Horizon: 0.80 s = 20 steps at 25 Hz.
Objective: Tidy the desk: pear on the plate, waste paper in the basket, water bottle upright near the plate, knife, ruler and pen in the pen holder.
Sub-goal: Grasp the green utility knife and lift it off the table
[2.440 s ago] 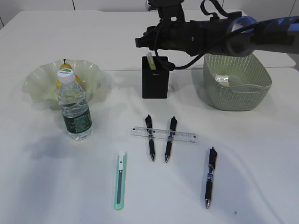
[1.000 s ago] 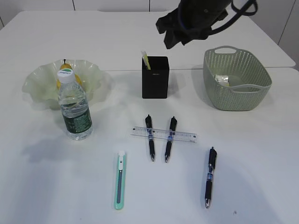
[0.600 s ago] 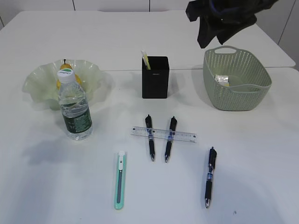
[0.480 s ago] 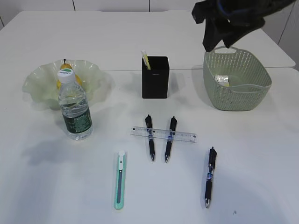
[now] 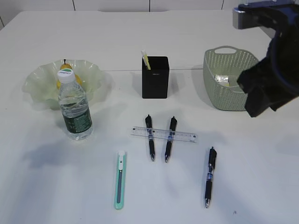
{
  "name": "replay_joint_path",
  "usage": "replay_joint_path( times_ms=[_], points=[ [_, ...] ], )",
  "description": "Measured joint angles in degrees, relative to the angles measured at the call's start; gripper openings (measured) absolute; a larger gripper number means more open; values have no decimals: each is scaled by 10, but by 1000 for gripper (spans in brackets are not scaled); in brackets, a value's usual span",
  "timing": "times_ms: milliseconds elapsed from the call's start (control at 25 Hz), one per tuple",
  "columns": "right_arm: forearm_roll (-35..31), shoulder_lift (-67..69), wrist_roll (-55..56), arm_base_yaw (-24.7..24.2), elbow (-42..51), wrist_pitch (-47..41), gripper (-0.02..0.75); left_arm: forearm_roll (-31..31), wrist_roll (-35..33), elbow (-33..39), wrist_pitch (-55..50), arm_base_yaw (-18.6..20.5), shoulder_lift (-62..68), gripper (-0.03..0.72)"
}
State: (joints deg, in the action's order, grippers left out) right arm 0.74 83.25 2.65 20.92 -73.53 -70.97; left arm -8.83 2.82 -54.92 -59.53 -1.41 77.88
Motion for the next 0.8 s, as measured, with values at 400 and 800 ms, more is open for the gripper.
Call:
replay_joint_path(
  times_ms=[400,800],
  points=[
    [-13,-20,10,0,30,12,337,0,53,0,-3,-116,-24,466],
    [-13,-20,13,0,31,20,337,60,252,0,68,-303,-23,466]
  ],
)
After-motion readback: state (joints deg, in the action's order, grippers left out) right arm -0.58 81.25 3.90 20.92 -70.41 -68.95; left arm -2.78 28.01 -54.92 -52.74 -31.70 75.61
